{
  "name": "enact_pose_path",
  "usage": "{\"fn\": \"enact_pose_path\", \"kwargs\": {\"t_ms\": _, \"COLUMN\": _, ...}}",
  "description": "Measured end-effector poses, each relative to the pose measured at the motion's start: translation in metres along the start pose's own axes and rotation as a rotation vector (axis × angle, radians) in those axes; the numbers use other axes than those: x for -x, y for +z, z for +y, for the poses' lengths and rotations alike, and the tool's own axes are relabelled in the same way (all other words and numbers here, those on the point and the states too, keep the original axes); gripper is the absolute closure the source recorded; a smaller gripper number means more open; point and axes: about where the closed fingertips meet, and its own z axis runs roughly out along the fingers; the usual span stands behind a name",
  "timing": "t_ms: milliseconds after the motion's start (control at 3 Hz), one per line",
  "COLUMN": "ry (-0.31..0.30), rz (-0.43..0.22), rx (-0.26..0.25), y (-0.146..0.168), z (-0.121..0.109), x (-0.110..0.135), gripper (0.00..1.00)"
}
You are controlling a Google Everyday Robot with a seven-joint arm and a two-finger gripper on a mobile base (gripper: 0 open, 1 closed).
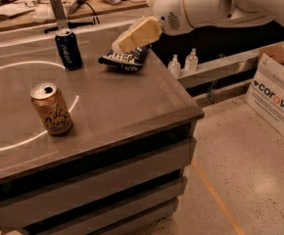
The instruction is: Move pepsi can near orange can
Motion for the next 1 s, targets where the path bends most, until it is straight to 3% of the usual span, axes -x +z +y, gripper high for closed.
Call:
{"fn": "enact_pose_path", "kwargs": {"t_ms": 333, "ry": 0.000, "rz": 0.001, "rx": 0.002, "y": 0.000, "z": 0.001, "x": 0.000, "gripper": 0.00}}
{"fn": "enact_pose_path", "kwargs": {"t_ms": 1000, "ry": 0.031, "rz": -0.034, "rx": 0.032, "y": 0.048, "z": 0.000, "x": -0.034, "gripper": 0.00}}
